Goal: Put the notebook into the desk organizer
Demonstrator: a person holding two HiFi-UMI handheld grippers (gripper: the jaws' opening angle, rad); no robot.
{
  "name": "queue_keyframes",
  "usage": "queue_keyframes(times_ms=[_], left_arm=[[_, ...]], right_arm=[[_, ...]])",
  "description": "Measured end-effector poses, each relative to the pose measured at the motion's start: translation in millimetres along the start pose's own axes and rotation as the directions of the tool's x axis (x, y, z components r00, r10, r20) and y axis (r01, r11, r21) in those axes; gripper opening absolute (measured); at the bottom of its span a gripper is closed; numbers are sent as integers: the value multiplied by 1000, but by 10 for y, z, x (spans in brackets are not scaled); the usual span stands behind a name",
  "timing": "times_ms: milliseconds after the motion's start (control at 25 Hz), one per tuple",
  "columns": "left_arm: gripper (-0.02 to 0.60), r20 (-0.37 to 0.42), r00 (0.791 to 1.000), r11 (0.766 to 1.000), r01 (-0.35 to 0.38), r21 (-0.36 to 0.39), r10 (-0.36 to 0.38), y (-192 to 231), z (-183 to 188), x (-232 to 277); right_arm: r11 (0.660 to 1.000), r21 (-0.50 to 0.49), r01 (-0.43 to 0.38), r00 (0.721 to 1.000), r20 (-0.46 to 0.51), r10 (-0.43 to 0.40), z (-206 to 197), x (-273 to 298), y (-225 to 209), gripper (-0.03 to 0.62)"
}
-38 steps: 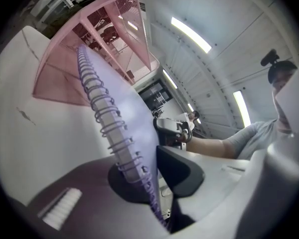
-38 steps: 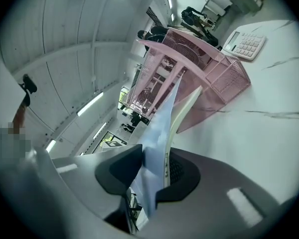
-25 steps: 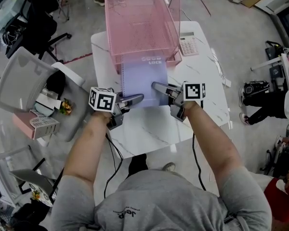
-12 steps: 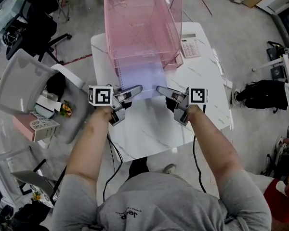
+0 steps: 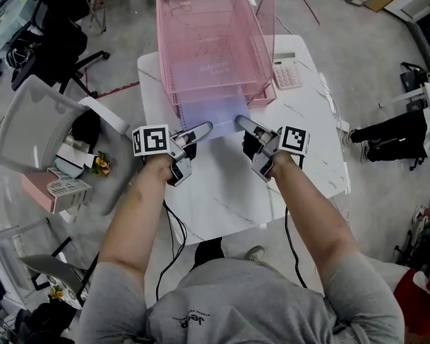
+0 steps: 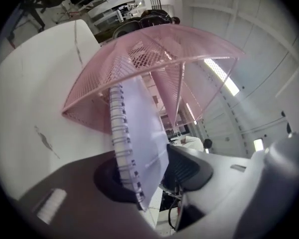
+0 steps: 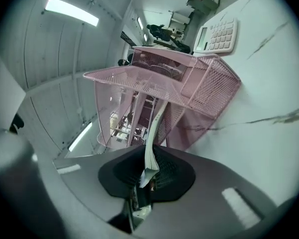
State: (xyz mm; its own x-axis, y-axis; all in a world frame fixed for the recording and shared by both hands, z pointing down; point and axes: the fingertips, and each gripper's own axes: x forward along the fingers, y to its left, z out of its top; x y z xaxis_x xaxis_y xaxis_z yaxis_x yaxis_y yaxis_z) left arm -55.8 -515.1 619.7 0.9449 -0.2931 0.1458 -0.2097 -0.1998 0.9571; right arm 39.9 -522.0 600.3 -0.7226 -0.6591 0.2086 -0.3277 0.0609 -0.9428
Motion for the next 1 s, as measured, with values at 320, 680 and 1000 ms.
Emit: queue_keyframes(times_ms=[320, 680, 1000], left_arm=[[140, 146, 987, 997, -67, -33, 71, 152, 162, -101], [135, 138, 984, 993, -107, -47, 113, 300, 325, -28], [130, 119, 985, 991, -125, -38, 128, 351, 387, 24]], right_arm=[[998, 61, -2, 998, 66, -2, 123, 129, -71, 34], [997, 64, 32, 997, 73, -36, 196, 273, -187, 38], [996, 62, 58, 996, 67, -63, 224, 335, -275, 38]])
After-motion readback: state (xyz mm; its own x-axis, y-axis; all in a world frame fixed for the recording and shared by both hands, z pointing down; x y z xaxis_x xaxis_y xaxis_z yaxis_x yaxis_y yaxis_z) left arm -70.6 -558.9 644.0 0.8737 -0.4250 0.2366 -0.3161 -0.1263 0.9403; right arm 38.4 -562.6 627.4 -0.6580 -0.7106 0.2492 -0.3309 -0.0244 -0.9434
